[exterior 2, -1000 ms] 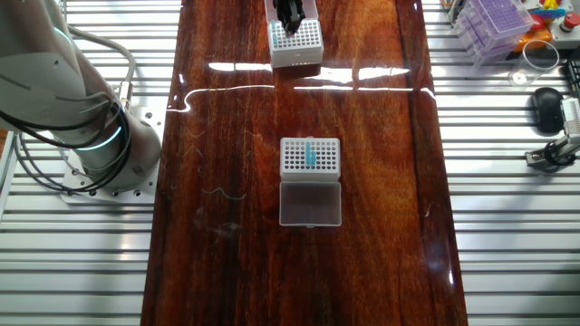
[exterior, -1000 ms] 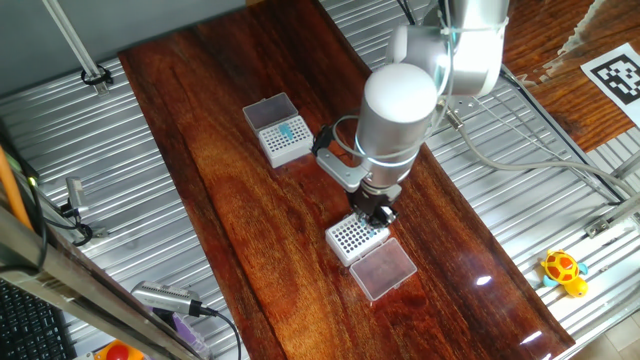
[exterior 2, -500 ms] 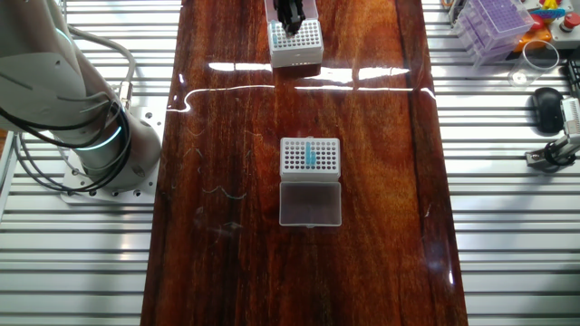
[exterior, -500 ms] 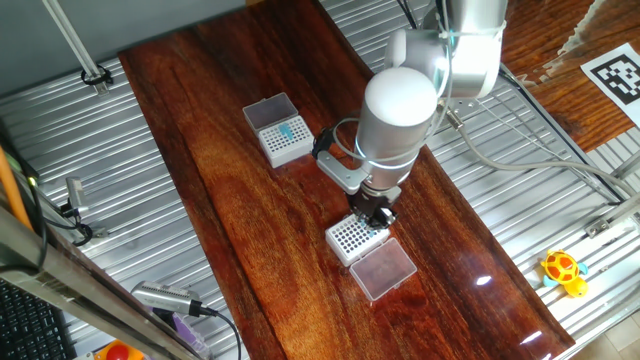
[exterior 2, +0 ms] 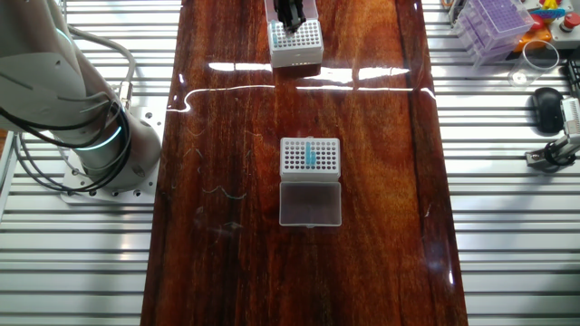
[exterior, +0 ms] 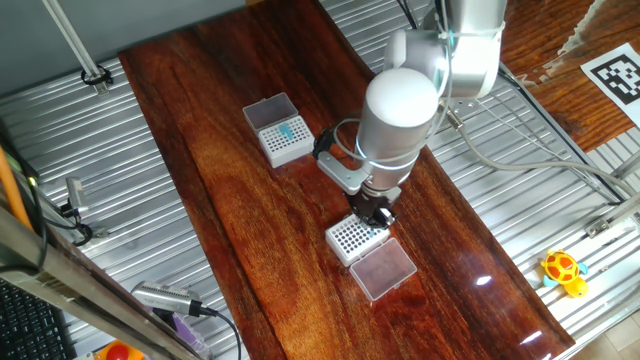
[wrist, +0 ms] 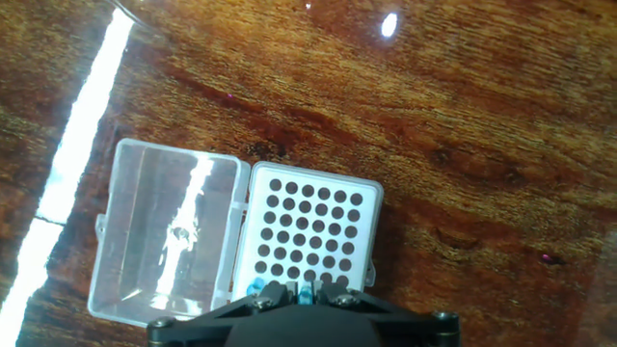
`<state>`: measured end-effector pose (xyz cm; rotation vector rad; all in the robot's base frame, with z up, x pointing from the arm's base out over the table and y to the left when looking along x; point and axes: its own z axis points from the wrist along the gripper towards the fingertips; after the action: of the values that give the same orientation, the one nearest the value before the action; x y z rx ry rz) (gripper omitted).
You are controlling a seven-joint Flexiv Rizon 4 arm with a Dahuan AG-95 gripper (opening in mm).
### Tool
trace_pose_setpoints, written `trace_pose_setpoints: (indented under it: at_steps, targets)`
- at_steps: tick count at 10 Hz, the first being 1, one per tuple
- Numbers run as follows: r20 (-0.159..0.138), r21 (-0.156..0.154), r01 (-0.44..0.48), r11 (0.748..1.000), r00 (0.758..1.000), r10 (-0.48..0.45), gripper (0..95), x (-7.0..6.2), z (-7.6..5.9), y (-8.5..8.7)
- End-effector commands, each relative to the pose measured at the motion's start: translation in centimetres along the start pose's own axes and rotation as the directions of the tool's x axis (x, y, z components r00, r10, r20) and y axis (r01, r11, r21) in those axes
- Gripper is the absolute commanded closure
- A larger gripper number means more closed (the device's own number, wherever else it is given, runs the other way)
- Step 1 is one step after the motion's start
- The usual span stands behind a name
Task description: Transfer all medium pipette tips from one holder to another
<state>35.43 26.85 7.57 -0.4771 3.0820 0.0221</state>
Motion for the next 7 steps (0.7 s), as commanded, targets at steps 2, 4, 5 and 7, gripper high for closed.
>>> trace_pose_setpoints:
  at_steps: [2, 4, 5, 7]
  targets:
    - [0.002, -0.005, 0.002, 1.000, 1.000, -0.002, 95.0, 0.1, -0.6, 0.0]
    - [0.003, -0.007, 0.003, 1.000, 1.000, -0.003, 95.0, 0.2, -1.3, -0.1]
    - [0.003, -0.009, 0.006, 1.000, 1.000, -0.006, 95.0, 0.3, -1.6, -0.2]
    - [0.001, -0.010, 0.014, 1.000, 1.000, -0.014, 95.0, 0.5, -2.5, -0.4]
